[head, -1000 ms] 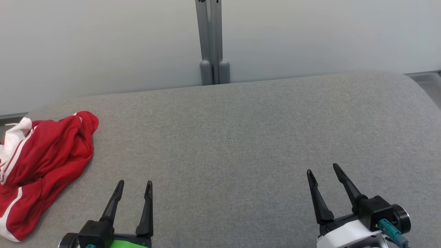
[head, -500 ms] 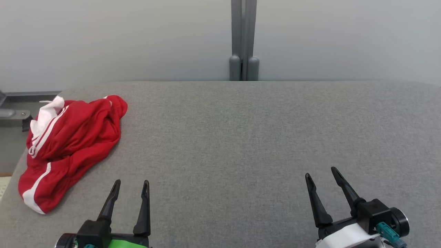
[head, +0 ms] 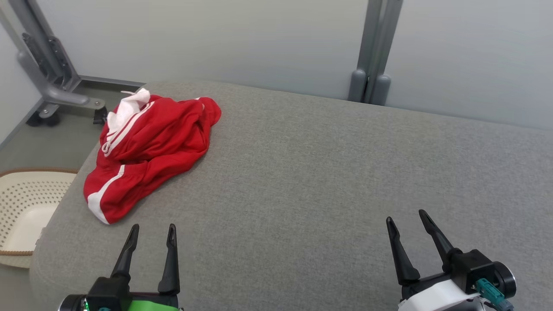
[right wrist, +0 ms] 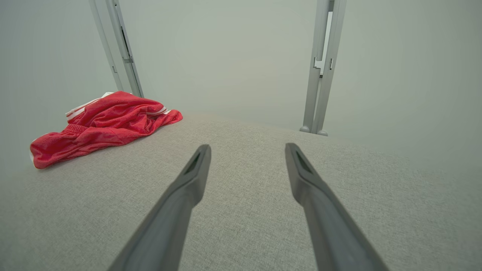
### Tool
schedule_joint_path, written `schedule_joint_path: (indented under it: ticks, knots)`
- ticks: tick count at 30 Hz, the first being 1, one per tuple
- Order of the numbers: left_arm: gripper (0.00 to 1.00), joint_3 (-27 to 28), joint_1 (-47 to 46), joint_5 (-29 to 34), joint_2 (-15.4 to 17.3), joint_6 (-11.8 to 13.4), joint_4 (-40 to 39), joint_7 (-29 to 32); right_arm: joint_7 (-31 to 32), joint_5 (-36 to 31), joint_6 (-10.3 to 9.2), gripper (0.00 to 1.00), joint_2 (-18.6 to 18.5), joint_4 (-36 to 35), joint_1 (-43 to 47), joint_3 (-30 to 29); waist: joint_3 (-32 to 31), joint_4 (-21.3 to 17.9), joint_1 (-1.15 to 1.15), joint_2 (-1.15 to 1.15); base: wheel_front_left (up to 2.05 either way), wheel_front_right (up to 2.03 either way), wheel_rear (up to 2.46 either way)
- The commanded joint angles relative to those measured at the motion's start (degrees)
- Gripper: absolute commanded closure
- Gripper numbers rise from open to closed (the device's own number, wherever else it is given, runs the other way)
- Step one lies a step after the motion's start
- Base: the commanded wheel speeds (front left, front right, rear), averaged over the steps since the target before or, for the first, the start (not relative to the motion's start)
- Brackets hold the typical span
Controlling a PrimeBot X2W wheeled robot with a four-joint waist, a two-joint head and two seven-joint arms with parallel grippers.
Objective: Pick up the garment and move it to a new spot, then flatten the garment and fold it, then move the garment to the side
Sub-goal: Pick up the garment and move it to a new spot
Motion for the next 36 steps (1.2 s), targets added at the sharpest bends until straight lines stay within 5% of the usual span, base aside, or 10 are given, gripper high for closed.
schedule_joint_path:
  ticks: [1,13,25,36]
  knots:
    - [0.0,0.26,1.06,0.24,0.27,0.13,-0.02,-0.03,-0.2,0.66,-0.06,0.0,-0.18,0.05,0.27,-0.06,-0.11,3.47,0.0,0.0,0.0,0.0,0.0]
    - [0.0,0.88,1.32,0.11,0.26,0.39,0.38,-0.03,-0.2,1.1,-0.06,0.0,-0.2,0.07,0.83,-0.05,-0.6,9.52,0.0,0.0,0.0,0.0,0.0]
    - [0.0,0.81,0.55,-1.12,0.26,0.6,0.38,-0.03,-0.2,-0.12,-0.06,0.0,-0.22,0.24,0.22,0.7,2.82,10.37,0.0,0.0,0.0,0.0,0.0]
    - [0.0,2.54,-17.4,-4.64,0.25,-0.6,3.04,-0.01,-0.2,-6.5,-0.07,0.0,-0.25,0.99,-5.48,0.06,14.44,9.17,0.0,0.0,0.0,0.0,0.0]
